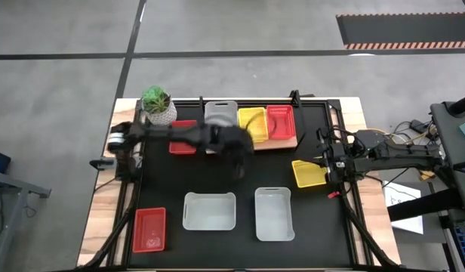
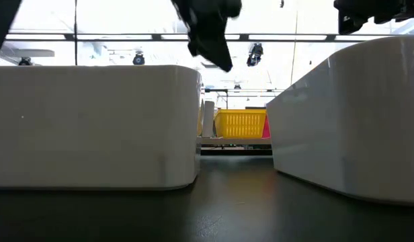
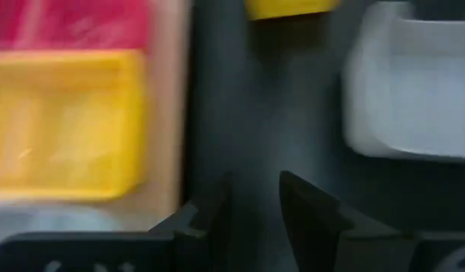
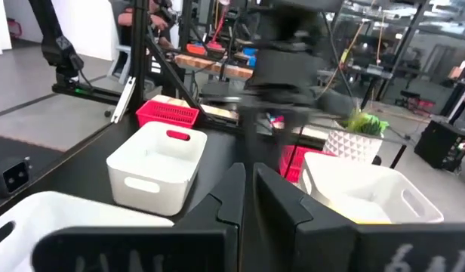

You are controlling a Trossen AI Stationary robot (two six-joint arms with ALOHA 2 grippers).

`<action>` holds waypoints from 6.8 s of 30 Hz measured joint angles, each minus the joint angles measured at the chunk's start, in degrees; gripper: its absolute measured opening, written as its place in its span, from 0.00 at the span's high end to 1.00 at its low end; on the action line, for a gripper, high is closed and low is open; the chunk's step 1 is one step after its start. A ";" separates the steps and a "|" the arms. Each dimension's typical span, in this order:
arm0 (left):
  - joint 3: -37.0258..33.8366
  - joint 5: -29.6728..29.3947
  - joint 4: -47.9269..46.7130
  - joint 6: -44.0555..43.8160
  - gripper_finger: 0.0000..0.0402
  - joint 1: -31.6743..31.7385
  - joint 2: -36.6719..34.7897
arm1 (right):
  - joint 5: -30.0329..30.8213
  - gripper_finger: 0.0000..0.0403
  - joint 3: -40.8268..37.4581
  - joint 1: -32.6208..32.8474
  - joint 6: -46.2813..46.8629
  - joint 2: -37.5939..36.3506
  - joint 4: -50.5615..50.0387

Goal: Stack baskets on shelf by color
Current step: Stack the right gray bin on top of the gray bin on the shelf

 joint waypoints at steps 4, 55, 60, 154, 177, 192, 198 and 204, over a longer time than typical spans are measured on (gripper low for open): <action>-13.08 0.13 12.96 4.82 0.76 -8.07 -7.69 | -0.03 0.94 -2.03 0.10 -2.67 3.47 7.60; -80.62 -0.34 85.71 27.47 0.76 -15.16 -66.37 | 2.97 0.95 41.37 8.52 49.61 52.54 -52.86; -80.66 -0.48 88.43 28.52 0.76 -15.16 -66.61 | 2.97 0.93 42.81 11.53 51.91 54.82 -50.99; -81.84 0.04 97.95 18.38 0.76 -15.18 -68.66 | 21.73 0.98 99.01 6.05 10.16 86.14 -68.28; -81.75 0.02 97.96 20.32 0.76 -15.16 -70.84 | 10.38 0.98 98.51 -10.03 -2.82 94.50 -52.43; -81.84 -0.06 97.95 20.30 0.76 -15.16 -70.48 | 10.42 0.98 98.31 -10.03 -3.05 96.35 -50.67; -81.84 -0.90 97.93 20.33 0.76 -15.16 -70.46 | 10.38 0.96 98.31 -10.03 -2.63 97.97 -50.65; -81.87 -1.44 97.93 20.32 0.76 -15.16 -70.44 | 10.40 0.86 98.31 -10.03 -2.09 98.29 -50.74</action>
